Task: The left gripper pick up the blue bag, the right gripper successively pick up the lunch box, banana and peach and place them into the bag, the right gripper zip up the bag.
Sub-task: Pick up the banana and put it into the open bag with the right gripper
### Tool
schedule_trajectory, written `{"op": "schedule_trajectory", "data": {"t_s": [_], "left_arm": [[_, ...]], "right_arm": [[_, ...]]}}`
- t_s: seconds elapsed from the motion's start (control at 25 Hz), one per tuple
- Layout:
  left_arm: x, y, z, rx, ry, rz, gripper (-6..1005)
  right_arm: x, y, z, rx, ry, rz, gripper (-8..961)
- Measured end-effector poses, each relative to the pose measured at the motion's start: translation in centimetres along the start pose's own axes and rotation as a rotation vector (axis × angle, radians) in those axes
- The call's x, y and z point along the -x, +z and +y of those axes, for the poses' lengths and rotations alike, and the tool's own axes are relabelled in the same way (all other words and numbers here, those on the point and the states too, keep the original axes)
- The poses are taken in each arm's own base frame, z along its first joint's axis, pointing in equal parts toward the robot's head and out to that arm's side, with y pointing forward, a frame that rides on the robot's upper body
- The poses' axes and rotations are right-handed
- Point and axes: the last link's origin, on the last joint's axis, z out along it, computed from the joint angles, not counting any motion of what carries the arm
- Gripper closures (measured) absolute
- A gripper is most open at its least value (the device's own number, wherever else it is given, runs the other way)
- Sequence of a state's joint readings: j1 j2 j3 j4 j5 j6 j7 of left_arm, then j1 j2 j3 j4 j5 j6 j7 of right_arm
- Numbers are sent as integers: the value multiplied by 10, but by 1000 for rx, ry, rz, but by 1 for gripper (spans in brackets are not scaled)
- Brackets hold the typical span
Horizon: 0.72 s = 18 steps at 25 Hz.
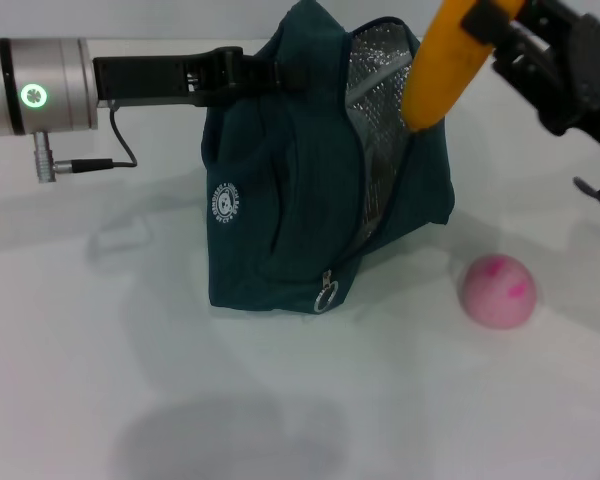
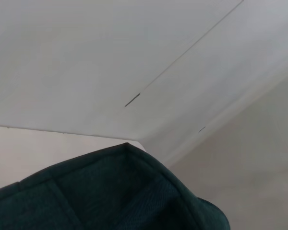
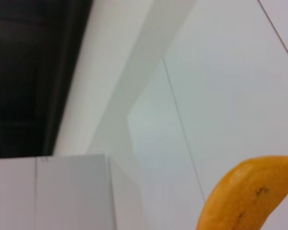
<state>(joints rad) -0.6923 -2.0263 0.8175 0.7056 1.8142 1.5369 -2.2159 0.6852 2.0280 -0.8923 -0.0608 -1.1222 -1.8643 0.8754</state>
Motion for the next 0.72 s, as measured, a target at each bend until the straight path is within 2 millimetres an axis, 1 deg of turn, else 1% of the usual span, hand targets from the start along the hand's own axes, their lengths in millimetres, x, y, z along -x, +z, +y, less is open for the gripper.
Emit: {"op": "schedule_trajectory", "data": {"t_s": [0.12, 0.56, 0.72], "left_arm": [[-1, 0, -1, -4, 0, 4, 938], [-4, -2, -1, -12, 7, 9, 938], [-4, -2, -1, -14, 7, 10, 938]], "right_arm": [[-9, 0, -2, -28, 18, 52, 537], [-38, -3, -1, -87, 99, 182, 537], [-44, -4, -2, -100, 113, 221, 537]]}}
